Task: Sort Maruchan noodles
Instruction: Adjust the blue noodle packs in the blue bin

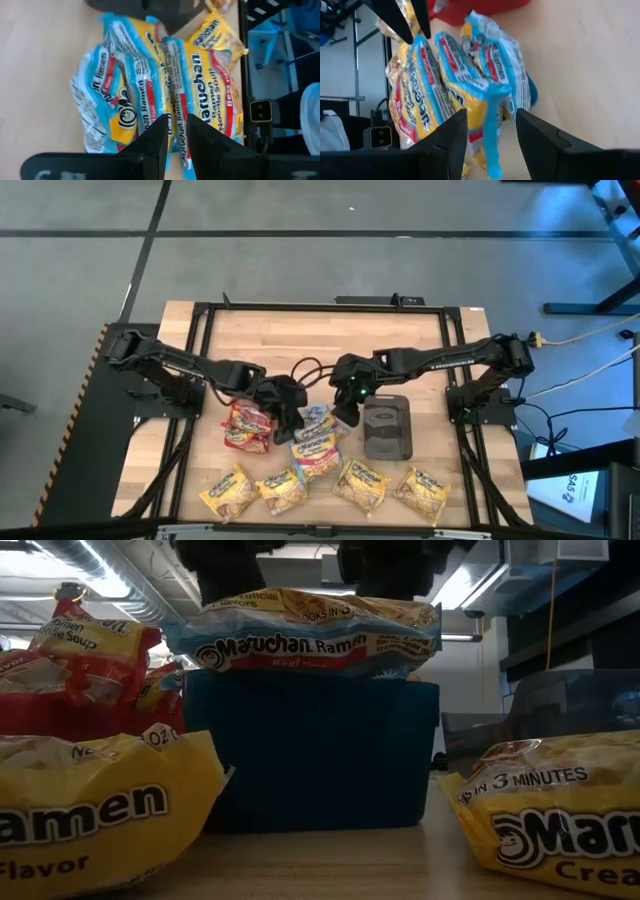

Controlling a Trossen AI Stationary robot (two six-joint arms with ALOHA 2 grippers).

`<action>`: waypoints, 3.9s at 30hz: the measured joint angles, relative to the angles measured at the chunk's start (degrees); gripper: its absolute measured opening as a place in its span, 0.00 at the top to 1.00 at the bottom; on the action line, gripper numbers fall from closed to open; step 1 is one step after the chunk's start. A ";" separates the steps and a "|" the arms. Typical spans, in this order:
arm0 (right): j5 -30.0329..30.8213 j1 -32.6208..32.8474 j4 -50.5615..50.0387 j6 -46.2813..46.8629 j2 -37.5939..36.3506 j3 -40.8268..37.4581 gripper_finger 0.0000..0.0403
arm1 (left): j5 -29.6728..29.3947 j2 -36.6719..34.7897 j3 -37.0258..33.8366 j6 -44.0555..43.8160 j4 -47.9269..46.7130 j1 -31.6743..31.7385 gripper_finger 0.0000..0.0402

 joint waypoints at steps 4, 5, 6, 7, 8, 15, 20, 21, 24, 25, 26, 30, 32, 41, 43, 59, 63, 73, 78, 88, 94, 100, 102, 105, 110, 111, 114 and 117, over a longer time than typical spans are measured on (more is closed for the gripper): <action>-0.86 0.04 0.34 0.35 1.12 -0.02 0.59 | -0.32 2.88 0.00 -1.74 0.06 -0.91 0.84; -1.03 0.02 0.41 0.37 1.13 -0.02 0.59 | -0.42 3.21 0.02 -2.14 0.47 -1.11 0.84; -1.32 0.02 0.43 0.40 1.13 -0.02 0.59 | -0.56 3.37 0.02 -2.74 0.37 -1.23 0.84; -1.71 0.09 0.49 0.42 1.13 -0.02 0.59 | -0.52 3.46 0.02 -3.09 0.21 -1.28 0.84; -1.84 0.44 0.49 0.42 1.13 -0.02 0.59 | -0.56 3.53 0.02 -3.16 0.39 -1.29 0.84; 0.43 2.07 1.82 0.24 1.70 -0.02 0.59 | -0.47 3.60 0.02 -3.19 -0.30 -1.40 0.84; 0.78 3.06 5.03 0.25 2.65 0.04 0.59 | -0.95 3.60 0.02 -3.13 -1.17 -1.51 0.84; 1.11 3.10 4.91 0.24 2.85 -0.02 0.59 | -0.99 3.60 0.02 -3.15 -1.82 -1.51 0.84; 1.41 3.08 5.22 0.26 3.21 -0.02 0.59 | -1.06 3.60 0.02 -3.13 -2.52 -1.57 0.84; 1.46 3.06 5.12 0.29 3.27 -0.02 0.59 | -1.16 3.61 0.02 -3.10 -2.89 -1.60 0.84; 1.47 3.06 5.06 0.31 3.27 -0.02 0.59 | -1.19 3.86 0.02 -2.97 -3.11 -1.61 0.84; 1.55 3.08 5.01 0.86 3.53 -0.02 0.59 | -0.98 5.06 0.05 -2.93 -2.56 -1.64 0.84; 1.55 3.08 5.01 1.48 3.51 -0.02 0.59 | -0.58 5.78 0.11 -2.87 -1.98 -1.64 0.84; 0.73 3.06 4.74 1.60 3.53 -0.02 0.78 | 0.77 6.68 0.07 -2.74 -1.65 -1.92 0.84; 0.56 3.08 4.75 1.58 3.53 -0.02 0.84 | 1.10 6.68 0.07 -2.94 -1.65 -1.90 0.84; 0.42 3.08 4.73 1.38 3.53 -0.02 0.99 | -2.03 6.68 0.07 -2.69 -2.25 -1.82 0.90; 0.07 3.06 4.68 1.33 3.53 -0.02 1.00 | -2.86 6.64 0.07 -2.65 -3.49 -1.82 0.99; 0.00 3.06 4.58 1.14 3.51 -0.02 1.00 | -3.29 6.62 0.07 -2.71 -4.21 -1.82 1.00; -0.11 3.08 4.48 0.99 3.49 -0.02 1.00 | -3.45 5.29 0.06 -2.73 -5.64 -1.82 1.00; -0.41 3.06 3.27 0.09 3.45 -0.02 1.00 | -5.09 -0.78 -0.02 -3.10 -7.88 -1.82 1.00; -0.53 3.06 3.35 0.00 3.45 -0.02 1.00 | -1.98 -0.25 0.00 -3.88 -7.65 -1.84 0.99; -0.54 3.06 3.46 0.00 3.45 -0.02 1.00 | -2.40 0.25 0.00 -4.41 -8.34 -0.98 0.89; -0.54 3.07 3.49 0.00 3.45 -0.02 1.00 | -3.23 0.26 0.00 -3.34 -8.50 -0.73 0.85; -0.54 3.07 3.50 0.00 3.45 -0.02 1.00 | -3.55 0.26 0.00 -3.15 -8.44 -0.33 0.79; -0.52 3.06 3.50 0.00 3.45 -0.02 1.00 | -3.52 0.26 0.00 -3.14 -8.37 -0.20 0.73; -0.52 3.08 3.50 0.00 3.45 -0.02 1.00 | -3.10 0.26 0.00 -3.13 -8.36 -0.20 0.73; -0.52 3.08 3.52 -0.13 3.45 -0.02 1.00 | -1.86 1.20 0.04 -3.13 -7.76 -0.20 0.72; -0.52 3.08 3.52 -0.15 3.45 -0.02 1.00 | -1.69 1.58 -0.01 -3.17 -7.70 -0.22 0.72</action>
